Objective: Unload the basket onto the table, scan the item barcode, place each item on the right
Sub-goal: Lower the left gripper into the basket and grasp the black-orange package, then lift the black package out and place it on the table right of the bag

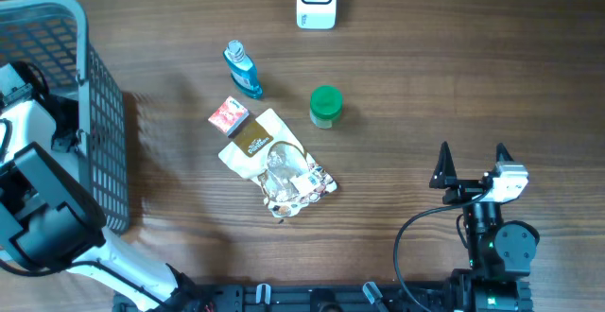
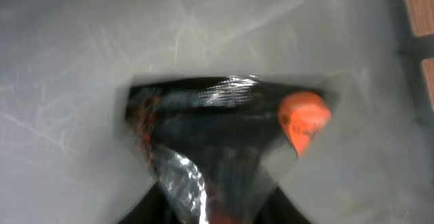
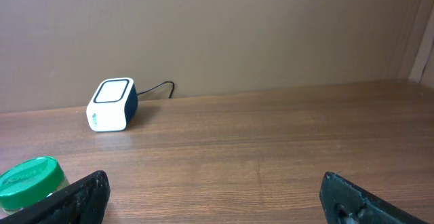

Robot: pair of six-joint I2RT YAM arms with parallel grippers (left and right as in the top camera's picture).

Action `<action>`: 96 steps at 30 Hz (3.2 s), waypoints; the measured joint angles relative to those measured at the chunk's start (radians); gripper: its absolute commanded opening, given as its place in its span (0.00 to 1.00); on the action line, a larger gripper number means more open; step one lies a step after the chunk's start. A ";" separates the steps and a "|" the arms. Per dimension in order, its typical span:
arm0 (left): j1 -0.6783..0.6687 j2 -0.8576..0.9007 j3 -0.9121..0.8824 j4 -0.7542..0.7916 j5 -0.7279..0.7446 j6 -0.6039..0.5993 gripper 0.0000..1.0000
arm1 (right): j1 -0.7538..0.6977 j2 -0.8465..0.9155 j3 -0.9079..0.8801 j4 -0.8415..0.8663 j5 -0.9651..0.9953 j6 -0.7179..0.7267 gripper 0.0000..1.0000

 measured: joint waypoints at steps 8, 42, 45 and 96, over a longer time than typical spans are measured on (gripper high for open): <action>0.000 -0.010 0.004 0.029 0.003 0.006 0.08 | 0.000 0.000 0.000 0.000 0.000 0.000 1.00; 0.069 -0.508 -0.031 -0.135 0.195 -0.066 0.04 | 0.000 0.000 0.000 0.000 0.000 0.000 1.00; 0.086 -0.635 -0.031 -0.169 0.196 -0.067 0.04 | 0.000 0.000 0.000 0.000 0.000 0.000 1.00; -1.308 -0.023 -0.032 0.031 0.640 -0.201 0.04 | 0.000 0.000 0.000 0.000 0.000 0.000 1.00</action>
